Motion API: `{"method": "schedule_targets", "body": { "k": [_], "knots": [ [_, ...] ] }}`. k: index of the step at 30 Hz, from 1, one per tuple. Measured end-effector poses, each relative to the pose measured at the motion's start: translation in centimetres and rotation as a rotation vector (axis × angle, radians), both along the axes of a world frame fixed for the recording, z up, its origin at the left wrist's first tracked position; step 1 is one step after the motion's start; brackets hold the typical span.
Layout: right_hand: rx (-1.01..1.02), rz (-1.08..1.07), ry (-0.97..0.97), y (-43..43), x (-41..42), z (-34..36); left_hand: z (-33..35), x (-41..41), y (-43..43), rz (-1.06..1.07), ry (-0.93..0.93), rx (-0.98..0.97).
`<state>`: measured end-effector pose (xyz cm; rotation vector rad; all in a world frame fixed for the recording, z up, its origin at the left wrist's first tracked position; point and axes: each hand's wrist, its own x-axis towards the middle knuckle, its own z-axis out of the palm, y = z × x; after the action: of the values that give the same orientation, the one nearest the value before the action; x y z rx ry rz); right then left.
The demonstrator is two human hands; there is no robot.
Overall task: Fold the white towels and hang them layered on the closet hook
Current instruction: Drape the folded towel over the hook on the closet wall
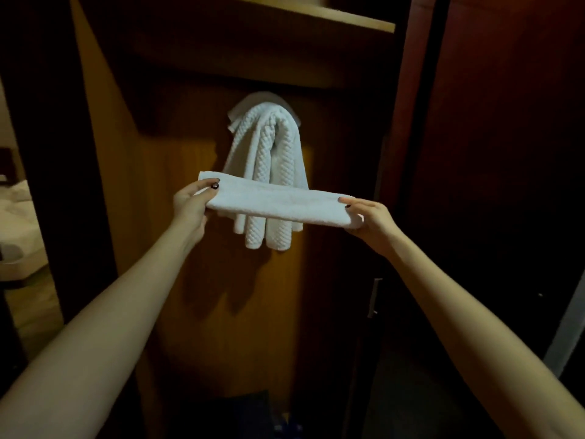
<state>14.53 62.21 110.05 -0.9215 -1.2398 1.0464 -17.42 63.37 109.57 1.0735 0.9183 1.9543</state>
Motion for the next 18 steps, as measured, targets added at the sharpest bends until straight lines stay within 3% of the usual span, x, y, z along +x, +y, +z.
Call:
{"method": "schedule_targets", "body": {
  "k": [12,18],
  "knots": [
    [0.254,0.033,-0.015,14.6,-0.8,13.6,13.2,-2.6,11.7,-0.066,0.363,0.064],
    [0.314,0.107,0.055,21.6,-2.6,18.4,17.1,-4.5,16.7,-0.013,0.346,0.111]
  ]
}}
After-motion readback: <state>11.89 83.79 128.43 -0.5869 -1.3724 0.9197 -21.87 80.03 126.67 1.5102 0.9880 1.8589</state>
